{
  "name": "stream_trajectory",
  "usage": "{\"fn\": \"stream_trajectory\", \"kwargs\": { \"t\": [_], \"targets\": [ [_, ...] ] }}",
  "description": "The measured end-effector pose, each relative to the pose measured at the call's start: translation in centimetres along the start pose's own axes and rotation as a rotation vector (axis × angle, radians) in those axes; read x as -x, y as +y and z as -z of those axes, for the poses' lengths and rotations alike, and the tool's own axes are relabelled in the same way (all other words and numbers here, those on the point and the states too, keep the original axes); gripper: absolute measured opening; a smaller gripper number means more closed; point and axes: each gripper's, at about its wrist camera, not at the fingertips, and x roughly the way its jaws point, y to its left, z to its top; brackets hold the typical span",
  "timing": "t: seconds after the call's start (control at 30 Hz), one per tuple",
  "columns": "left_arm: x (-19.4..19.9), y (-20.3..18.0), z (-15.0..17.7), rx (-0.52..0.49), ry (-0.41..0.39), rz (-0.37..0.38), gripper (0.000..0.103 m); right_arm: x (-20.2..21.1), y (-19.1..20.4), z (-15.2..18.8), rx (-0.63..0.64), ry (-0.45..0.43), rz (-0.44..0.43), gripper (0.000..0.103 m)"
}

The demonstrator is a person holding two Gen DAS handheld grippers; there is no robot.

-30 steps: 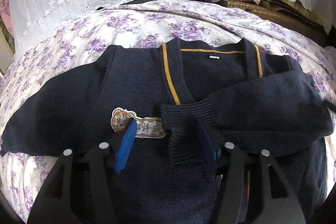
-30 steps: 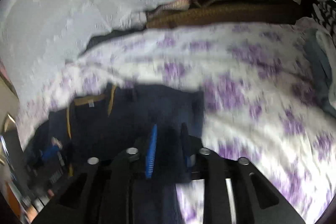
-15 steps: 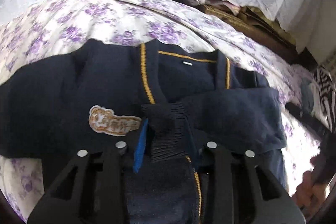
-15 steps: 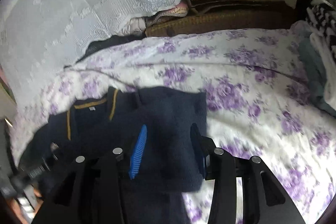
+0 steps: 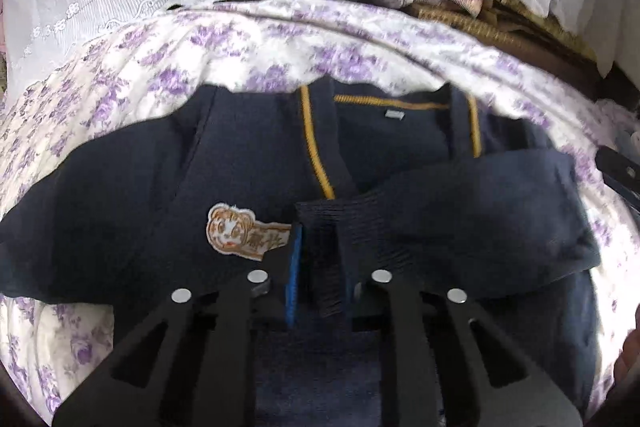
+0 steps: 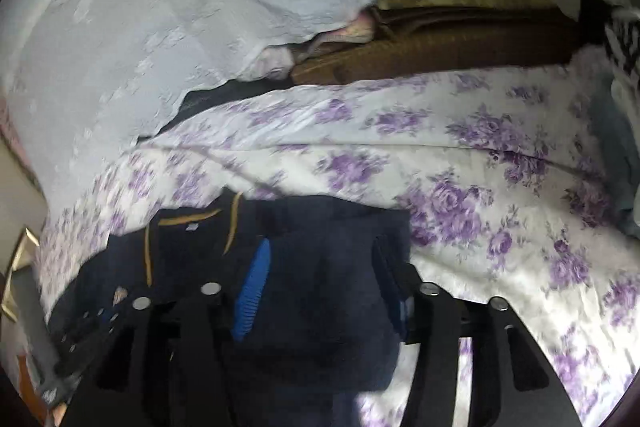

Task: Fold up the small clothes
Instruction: 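Grasp the other sleeve's ribbed cuff with the left tool, then fold the held sleeve across the cardigan front with the left tool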

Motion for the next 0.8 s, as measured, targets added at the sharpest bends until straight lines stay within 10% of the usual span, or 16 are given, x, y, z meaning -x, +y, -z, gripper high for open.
{"fn": "stream_trajectory", "kwargs": {
  "t": [0.1,0.27,0.47,0.67,0.8],
  "targets": [
    [0.9,0.2,0.4,0.002,-0.012,-0.02,0.037,-3.7,0.1,2.4,0.026,0.139,0.037,0.061],
    [3.2,3.1,1.6,0.058,-0.008,-0.026,0.054,1.0,2.6,3.7,0.083,-0.003,0.072,0.06],
    [7.2,12.3,3.3,0.229,-0.042,-0.058,0.072,-1.8,4.4,6.4,0.207,0.071,0.124,0.08],
    [9.8,25.1,8.5,0.498,-0.024,-0.063,0.074,1.5,3.5,7.3,0.136,-0.022,0.085,0.08],
    [8.8,33.1,11.3,0.797,-0.028,0.076,0.074,2.9,1.8,7.9,0.058,-0.061,0.074,0.08]
  ]
}}
